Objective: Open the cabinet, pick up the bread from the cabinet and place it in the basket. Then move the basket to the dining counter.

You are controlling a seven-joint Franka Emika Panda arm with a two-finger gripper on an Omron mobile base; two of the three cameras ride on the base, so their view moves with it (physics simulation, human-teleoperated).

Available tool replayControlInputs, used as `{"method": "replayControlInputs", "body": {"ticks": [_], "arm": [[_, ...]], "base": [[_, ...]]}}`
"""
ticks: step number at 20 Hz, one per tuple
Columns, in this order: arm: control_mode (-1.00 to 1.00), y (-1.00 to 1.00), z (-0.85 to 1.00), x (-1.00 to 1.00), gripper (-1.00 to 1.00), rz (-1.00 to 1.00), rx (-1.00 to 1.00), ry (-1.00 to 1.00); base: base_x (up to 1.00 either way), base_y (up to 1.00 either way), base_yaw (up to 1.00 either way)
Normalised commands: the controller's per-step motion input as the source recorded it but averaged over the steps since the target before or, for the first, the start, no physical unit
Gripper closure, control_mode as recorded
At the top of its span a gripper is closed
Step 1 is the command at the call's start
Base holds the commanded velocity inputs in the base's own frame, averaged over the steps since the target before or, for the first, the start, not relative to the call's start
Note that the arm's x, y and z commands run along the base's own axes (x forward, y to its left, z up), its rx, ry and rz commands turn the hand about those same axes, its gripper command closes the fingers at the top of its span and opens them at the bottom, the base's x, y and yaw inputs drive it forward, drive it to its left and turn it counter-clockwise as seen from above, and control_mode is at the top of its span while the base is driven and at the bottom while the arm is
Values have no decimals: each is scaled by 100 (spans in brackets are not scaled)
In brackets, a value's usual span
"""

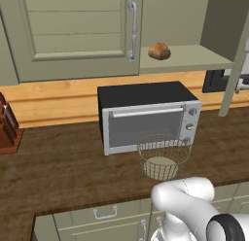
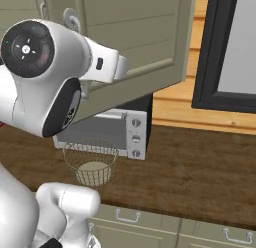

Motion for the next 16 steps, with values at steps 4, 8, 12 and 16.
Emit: {"method": "replayControlInputs", "body": {"ticks": [4,8,12,16], "arm": [[-100,-23,-14,1,-100,10,1,1],[-100,0,0,0,-100,0,0,0],[-100,0,0,-5,-100,-3,0,6],[-100,0,0,-51,-100,-10,-3,1]], "base": [[0,0,0],[0,0,0],[0,0,0],[0,0,0]]}}
